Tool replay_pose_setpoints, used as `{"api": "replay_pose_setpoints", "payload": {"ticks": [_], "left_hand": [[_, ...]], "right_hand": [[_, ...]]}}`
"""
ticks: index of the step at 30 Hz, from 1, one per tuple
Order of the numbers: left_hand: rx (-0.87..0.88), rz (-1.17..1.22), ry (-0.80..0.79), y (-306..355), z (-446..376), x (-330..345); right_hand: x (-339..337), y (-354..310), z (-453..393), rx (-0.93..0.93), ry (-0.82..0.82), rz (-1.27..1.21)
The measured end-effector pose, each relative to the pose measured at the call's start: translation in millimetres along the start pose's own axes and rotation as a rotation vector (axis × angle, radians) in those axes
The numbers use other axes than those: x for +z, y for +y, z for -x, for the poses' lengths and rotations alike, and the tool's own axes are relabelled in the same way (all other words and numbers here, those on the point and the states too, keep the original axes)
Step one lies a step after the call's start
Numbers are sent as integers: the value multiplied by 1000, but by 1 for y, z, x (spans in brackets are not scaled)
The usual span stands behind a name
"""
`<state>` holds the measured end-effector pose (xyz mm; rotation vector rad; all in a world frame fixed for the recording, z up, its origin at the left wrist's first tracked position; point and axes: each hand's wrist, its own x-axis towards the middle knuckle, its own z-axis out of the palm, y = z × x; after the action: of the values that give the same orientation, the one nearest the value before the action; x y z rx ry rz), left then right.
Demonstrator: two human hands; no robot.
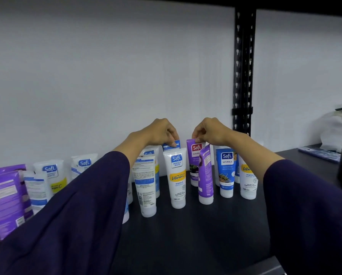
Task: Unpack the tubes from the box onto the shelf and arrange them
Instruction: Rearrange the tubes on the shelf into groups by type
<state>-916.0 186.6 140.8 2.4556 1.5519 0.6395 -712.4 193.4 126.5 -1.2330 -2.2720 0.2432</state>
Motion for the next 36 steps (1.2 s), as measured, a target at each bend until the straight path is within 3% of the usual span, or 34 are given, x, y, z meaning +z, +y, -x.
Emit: {"api": "replay_pose_setpoints", "payload": {"ticks": [13,20,31,36], "left_hand": [[43,39,-110,-4,4,7],[-53,-6,-8,0,6,11],[-10,-15,-125,0,4,9],[-15,-80,-85,-6,2,10]], "right_hand": [[-1,0,2,13,-12,-35],[1,3,2,19,-1,-76],[2,6,2,24,-6,-114],[2,6,4,23,-4,-130]]}}
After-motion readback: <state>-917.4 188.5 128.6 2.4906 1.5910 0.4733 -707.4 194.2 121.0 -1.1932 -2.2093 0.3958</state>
